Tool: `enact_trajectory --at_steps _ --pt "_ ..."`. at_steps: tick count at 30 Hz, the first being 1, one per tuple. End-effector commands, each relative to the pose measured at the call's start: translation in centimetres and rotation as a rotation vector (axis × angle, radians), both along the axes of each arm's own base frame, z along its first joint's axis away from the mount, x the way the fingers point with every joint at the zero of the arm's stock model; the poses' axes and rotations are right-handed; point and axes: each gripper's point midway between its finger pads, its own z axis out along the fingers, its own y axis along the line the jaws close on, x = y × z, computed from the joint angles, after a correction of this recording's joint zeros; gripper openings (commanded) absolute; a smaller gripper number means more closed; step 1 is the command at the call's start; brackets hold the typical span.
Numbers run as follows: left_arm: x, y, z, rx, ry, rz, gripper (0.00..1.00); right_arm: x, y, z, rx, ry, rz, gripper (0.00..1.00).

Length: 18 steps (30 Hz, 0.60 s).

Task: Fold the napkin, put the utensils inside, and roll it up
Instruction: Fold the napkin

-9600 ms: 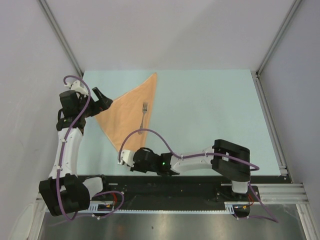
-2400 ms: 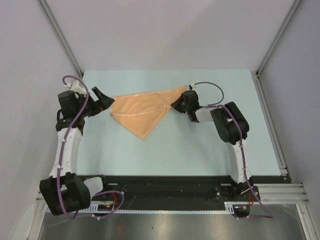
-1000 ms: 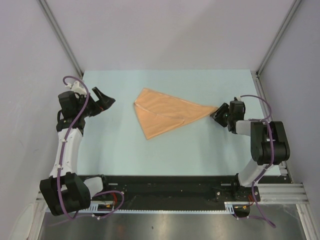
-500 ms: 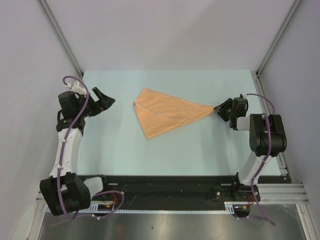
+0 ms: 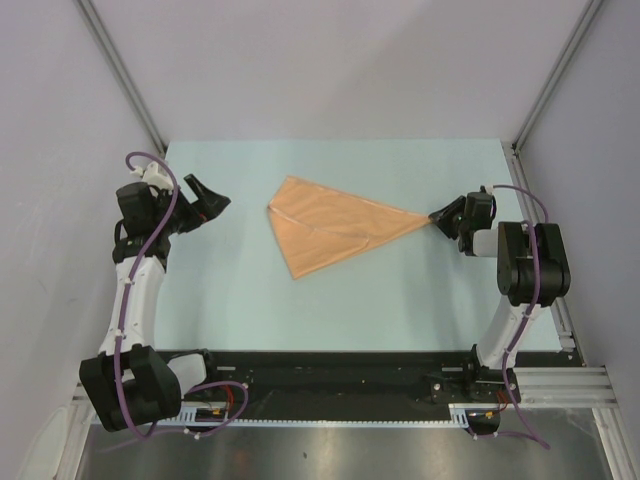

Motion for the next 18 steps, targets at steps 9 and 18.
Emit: enact_trajectory --at_steps 9,18 --pt "0.0 0.3 1.0 0.0 -0.035 0.003 1.0 -0.1 -0.4 -0.6 -0.015 0.023 -0.009 0.0" --pt "0.0 0.0 1.2 -0.011 -0.042 -0.008 1.0 1.8 5.2 9.6 -0.026 -0.24 0.154 0.0"
